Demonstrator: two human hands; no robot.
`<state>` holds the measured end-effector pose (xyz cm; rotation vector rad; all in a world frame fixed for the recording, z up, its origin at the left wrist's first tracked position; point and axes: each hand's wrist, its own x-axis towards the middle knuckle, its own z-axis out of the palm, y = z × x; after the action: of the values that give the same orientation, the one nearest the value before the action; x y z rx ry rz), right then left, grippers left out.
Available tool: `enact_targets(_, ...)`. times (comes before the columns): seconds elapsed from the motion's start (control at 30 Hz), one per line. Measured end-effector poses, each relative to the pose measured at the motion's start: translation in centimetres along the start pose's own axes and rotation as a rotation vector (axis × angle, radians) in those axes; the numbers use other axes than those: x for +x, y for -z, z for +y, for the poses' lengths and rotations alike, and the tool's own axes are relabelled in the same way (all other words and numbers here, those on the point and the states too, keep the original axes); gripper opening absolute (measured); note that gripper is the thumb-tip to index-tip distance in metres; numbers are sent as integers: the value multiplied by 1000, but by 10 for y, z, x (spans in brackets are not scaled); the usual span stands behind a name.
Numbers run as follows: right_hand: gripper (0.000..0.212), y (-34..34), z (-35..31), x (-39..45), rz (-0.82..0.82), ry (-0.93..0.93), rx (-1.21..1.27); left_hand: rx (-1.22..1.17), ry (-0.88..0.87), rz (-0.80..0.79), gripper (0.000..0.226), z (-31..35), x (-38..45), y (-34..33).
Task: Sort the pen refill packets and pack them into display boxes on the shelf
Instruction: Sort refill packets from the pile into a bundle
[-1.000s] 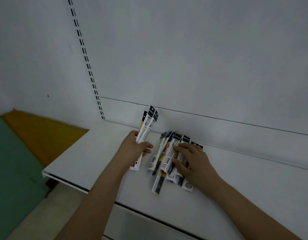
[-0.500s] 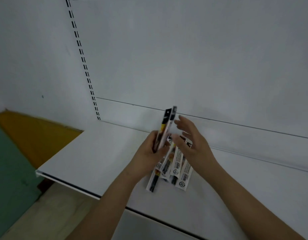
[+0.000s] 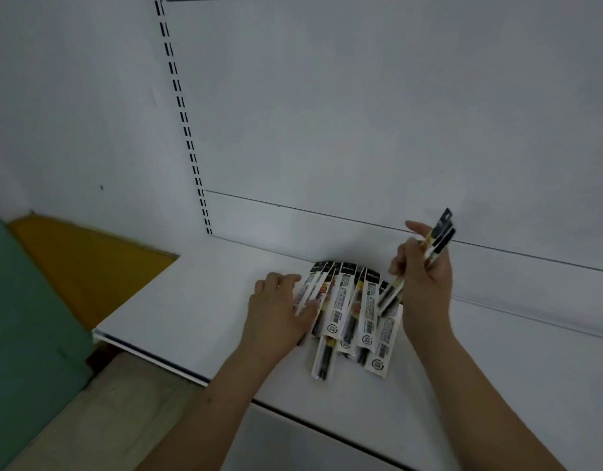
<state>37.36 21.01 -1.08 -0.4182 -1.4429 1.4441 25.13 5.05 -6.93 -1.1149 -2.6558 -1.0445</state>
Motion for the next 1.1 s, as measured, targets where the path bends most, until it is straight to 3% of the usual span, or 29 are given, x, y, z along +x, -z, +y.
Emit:
enact_targets(0.07, 25, -4, 6, -7, -73, -13, -119, 124, -5, 8, 50, -5, -1, -9)
enact_targets(0.23, 23, -7, 27, -12, -240, -122, -280, -15, 4, 23, 19, -11, 6, -9)
enact_targets(0.4, 20, -3, 30, -8, -226, -219, -224, -129, 80, 94, 13, -14, 6, -4)
enact_targets(0.5, 21, -3, 24, -9, -229, -229, -143, -347, 73, 121, 15, -2, 3, 3)
enact_targets(0.67, 32, -8, 17, -13, -371, -287, -116, -789, -37, -235, 23, 30, 4, 13)
enact_targets(0.77, 42, -6, 12, -13, -475, -195, -61, -869, -22, -271, 18, 46, 9, 9)
enact_targets(0.87, 50, -1, 9, -11, -473, -176, -22, -996, 52, -273, 20, 57, 13, 4)
enact_targets(1.0, 45, 2, 4, -9, -487, -166, -25, -946, 66, -214, 14, 63, 18, -5)
enact_targets(1.1, 26, 0, 0, -5, -360, -132, -98, -851, 6, -199, 18, 62, 20, -16)
